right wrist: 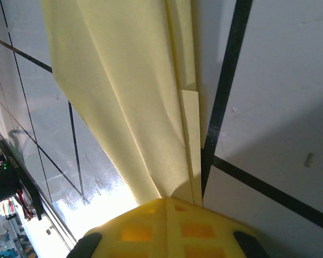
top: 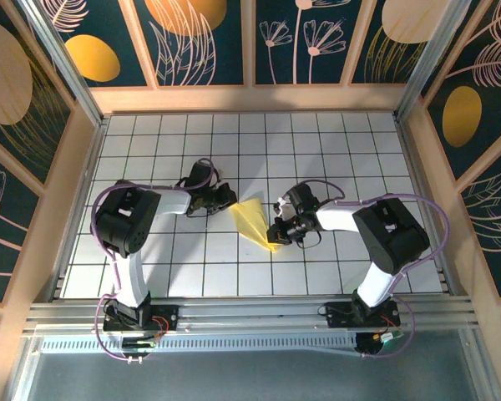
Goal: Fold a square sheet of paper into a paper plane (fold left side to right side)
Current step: Fourth fold the wing at the center of the table.
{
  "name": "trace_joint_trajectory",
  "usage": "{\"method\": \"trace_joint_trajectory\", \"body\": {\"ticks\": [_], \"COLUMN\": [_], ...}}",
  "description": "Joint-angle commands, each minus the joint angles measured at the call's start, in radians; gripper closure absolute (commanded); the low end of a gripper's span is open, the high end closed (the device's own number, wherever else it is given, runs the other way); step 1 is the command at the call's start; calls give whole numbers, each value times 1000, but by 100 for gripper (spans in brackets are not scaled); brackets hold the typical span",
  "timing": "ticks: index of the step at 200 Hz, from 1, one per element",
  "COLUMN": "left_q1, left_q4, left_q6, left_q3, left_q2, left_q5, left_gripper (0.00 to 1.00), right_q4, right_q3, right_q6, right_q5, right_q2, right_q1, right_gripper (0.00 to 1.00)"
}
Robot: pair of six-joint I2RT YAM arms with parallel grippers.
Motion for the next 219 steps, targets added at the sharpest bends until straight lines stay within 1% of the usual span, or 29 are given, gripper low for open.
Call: {"method": "trace_joint_trajectory", "body": {"ticks": [1, 33, 49, 65, 83, 102, 124, 163, 193, 219], "left_q1": [36, 34, 25, -9, -75, -137, -174, -187, -188, -188], "left_q4": [-46, -62, -45, -21, -7, 16, 36, 39, -22, -55], "left_q6": [63, 94, 82, 63, 38, 7, -22, -19, -9, -19], "left_q3": [15, 0, -41, -88, -112, -108, -96, -55, -18, -22], "left_q2": [12, -93, -162, -211, -248, -224, -156, -68, -28, -10], "left_q5": [-105, -128, -107, -78, -54, -16, 5, 49, 13, -16], "left_gripper": [100, 100, 100, 100, 100, 100, 100, 100, 100, 100], "right_q4": [-165, -154, -149, -147, -145, -146, -148, -148, -134, -128], "right_q3": [-58, -55, -54, -53, -55, -53, -50, -49, -46, -21], "right_q6": [-21, -14, -9, -8, -5, -4, -3, 2, 10, 17], "right_q5": [152, 146, 147, 149, 153, 153, 155, 157, 143, 113], "right_q2": [62, 49, 41, 37, 33, 33, 32, 26, 4, -37], "right_q1": [4, 5, 5, 5, 4, 5, 5, 6, 6, 12], "right_gripper": [100, 100, 100, 100, 100, 100, 100, 100, 100, 100]}}
